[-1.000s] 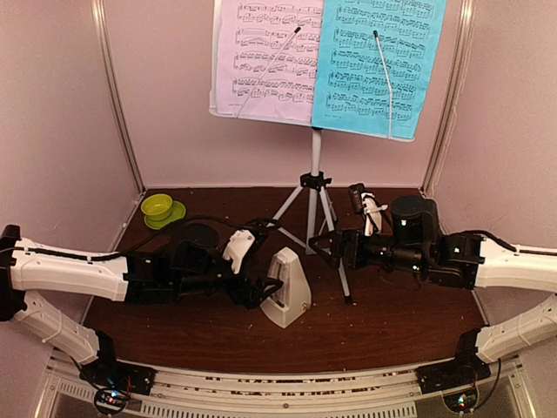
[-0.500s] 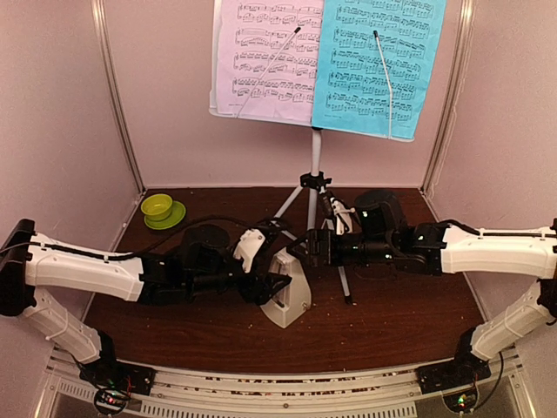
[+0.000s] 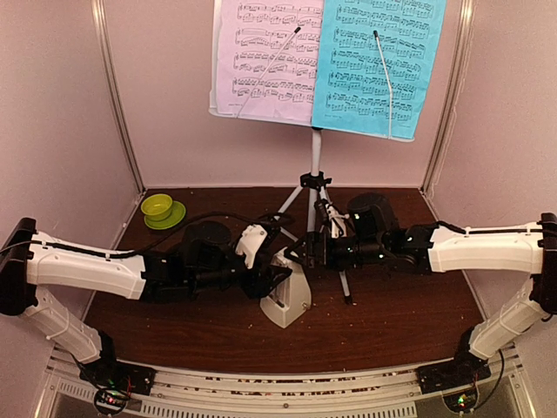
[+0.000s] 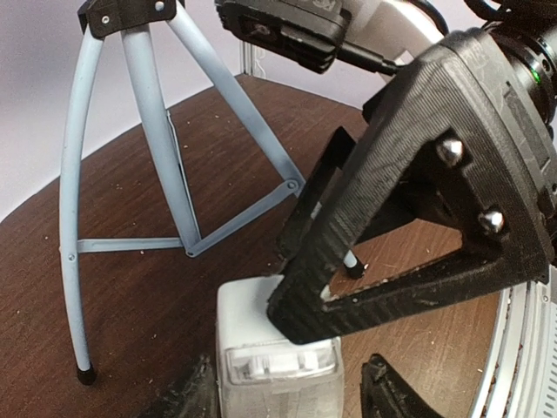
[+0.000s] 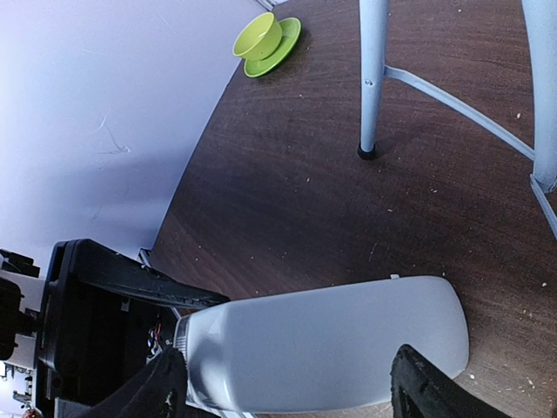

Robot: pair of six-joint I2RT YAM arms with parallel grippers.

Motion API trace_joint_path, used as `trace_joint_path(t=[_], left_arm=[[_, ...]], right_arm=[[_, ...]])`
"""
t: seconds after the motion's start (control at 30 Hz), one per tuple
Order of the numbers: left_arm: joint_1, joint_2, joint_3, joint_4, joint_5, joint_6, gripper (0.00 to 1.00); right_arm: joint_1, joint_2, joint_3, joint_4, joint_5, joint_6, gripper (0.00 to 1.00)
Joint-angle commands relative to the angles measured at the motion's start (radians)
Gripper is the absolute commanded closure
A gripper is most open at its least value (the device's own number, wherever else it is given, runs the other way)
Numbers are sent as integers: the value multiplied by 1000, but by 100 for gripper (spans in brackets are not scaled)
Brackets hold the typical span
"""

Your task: Set up the instrument practice props

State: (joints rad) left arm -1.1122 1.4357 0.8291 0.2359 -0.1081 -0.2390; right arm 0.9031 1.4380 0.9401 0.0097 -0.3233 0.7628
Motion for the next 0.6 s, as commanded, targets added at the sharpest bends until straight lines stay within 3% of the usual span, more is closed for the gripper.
trace_joint_path(t=[0.0,0.3,0.57], left_arm=[[6,-6,20,37,-13,13,45],[6,-11,24,7,-24,27,58],[6,12,56,-6,-44,21,57]], right_arm=[[-6,-2,-35,23,-1,10,20],[-13,13,-67,-1,26,7,28],[-13,28,-59,-24,32,-12,39]])
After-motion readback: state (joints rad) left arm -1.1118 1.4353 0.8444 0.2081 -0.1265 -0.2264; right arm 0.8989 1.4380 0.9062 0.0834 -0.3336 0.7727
